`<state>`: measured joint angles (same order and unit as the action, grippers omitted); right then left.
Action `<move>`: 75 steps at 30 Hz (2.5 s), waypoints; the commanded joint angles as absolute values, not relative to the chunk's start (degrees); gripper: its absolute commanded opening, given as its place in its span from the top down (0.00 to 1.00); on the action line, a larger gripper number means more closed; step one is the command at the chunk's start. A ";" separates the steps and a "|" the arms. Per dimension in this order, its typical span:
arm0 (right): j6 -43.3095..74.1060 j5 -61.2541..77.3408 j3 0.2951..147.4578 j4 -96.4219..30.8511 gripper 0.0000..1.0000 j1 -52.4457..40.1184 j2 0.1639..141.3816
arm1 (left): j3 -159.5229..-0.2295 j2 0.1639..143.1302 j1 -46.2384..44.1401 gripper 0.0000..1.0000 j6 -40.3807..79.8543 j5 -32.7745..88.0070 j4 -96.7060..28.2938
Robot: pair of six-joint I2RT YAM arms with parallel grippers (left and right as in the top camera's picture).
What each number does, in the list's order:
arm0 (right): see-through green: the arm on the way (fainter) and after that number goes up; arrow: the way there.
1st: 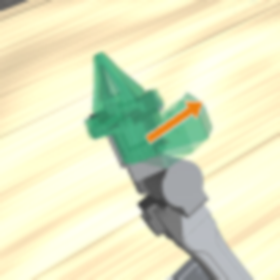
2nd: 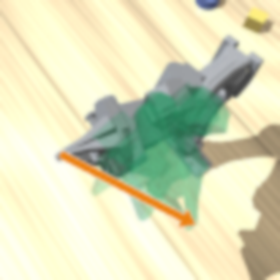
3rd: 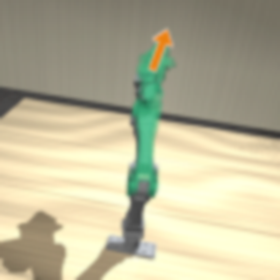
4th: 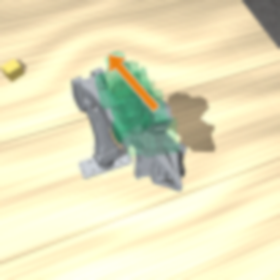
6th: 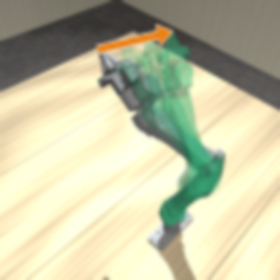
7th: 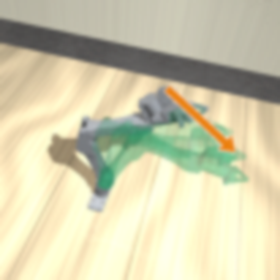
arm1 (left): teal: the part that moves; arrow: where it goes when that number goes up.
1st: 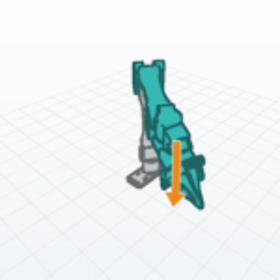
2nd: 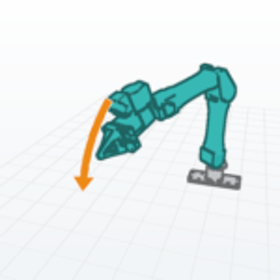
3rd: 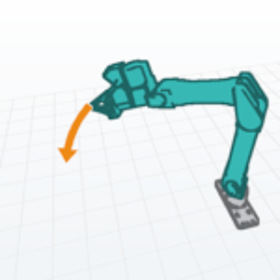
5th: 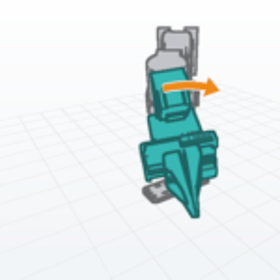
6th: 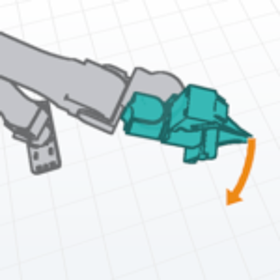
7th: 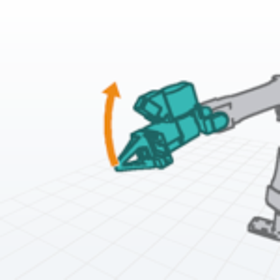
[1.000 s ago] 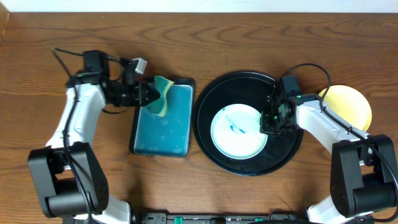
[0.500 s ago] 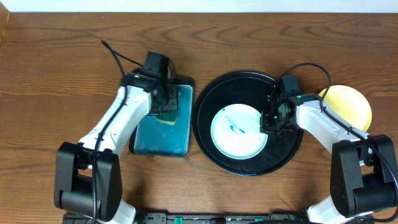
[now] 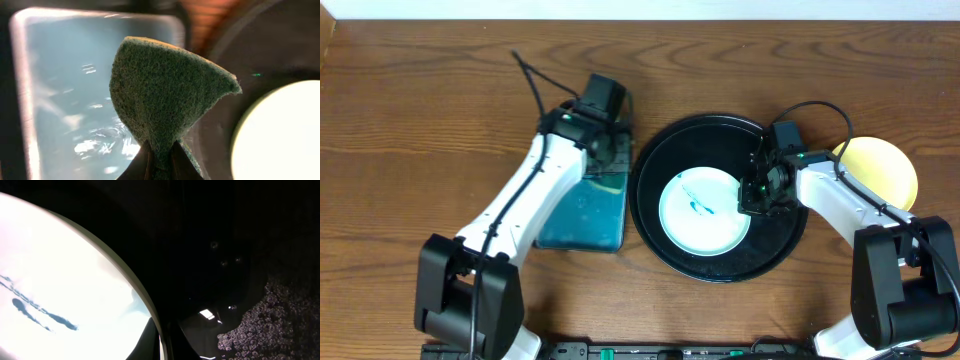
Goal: Clean dirty plates on tray and stack at the side
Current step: 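Move the sponge from the basin onto the white plate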
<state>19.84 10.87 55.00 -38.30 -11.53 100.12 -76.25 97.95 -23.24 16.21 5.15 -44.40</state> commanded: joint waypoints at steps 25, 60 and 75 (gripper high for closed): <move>20.10 1.54 54.30 -37.06 0.99 -11.46 101.95 | -77.47 110.87 -42.76 0.92 24.32 16.08 -29.39; 20.10 1.52 54.30 -37.26 0.99 -11.46 101.95 | -77.60 117.86 -41.65 0.92 20.78 23.33 -36.40; 20.08 1.48 54.30 -37.45 0.99 -11.44 101.95 | -77.58 117.86 -46.44 0.93 21.30 23.42 -39.00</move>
